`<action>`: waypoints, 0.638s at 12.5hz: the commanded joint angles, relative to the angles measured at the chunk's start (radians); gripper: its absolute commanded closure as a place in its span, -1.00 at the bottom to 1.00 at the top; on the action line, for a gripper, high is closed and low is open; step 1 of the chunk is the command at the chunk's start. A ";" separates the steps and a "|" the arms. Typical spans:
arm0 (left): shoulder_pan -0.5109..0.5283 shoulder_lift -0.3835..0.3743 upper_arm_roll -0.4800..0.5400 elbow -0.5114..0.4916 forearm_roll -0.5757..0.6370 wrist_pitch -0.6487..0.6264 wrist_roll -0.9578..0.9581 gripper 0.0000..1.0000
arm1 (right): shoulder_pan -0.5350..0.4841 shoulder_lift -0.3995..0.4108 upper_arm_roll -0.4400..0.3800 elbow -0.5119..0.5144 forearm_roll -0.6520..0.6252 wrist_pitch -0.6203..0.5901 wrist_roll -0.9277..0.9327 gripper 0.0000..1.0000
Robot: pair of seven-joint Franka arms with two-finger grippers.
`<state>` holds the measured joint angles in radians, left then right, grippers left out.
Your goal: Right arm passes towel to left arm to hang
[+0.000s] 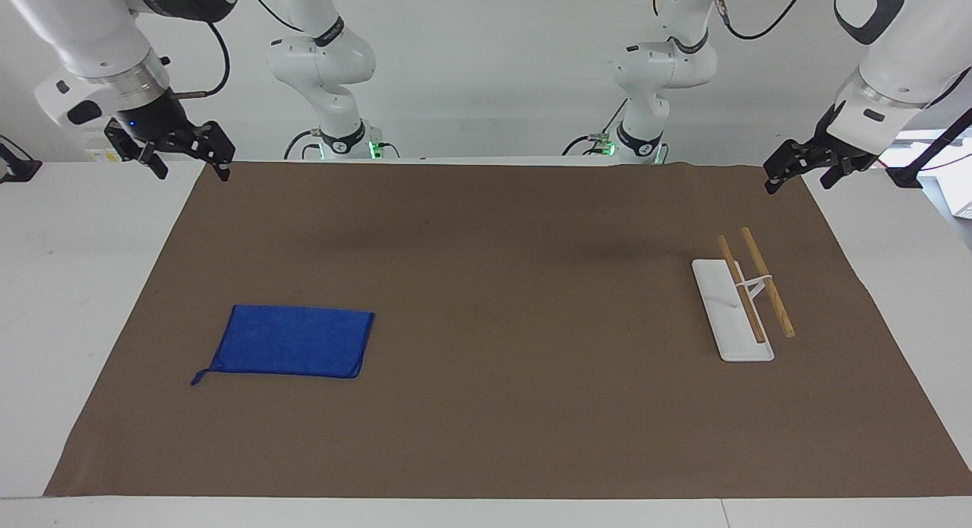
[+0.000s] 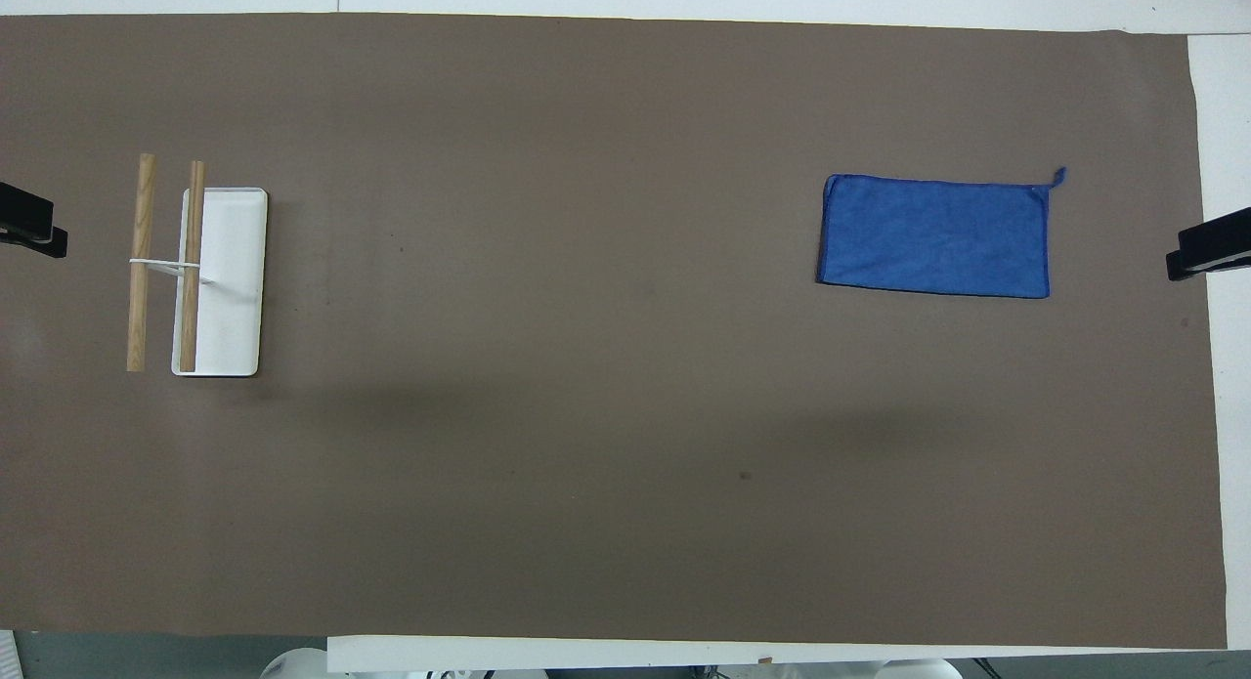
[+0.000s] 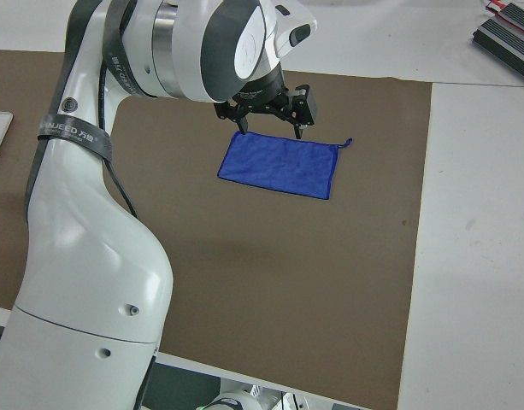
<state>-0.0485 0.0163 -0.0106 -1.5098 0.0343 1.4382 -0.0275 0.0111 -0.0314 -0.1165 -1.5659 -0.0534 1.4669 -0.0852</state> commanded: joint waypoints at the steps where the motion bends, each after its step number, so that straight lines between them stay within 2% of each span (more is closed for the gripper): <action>1: -0.002 -0.026 0.003 -0.029 0.012 0.001 0.014 -1.00 | -0.003 -0.012 -0.002 -0.014 0.013 0.009 -0.005 -1.00; 7: -0.002 -0.027 0.004 -0.029 0.012 0.001 0.014 -1.00 | -0.011 -0.025 -0.005 -0.023 0.015 -0.008 -0.004 -1.00; 8: -0.002 -0.026 0.003 -0.029 0.012 0.001 0.014 -1.00 | 0.001 -0.024 0.001 -0.043 0.020 0.022 0.024 -1.00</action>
<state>-0.0485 0.0159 -0.0106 -1.5106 0.0343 1.4382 -0.0275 0.0066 -0.0330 -0.1201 -1.5688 -0.0517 1.4627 -0.0840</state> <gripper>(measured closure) 0.000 0.000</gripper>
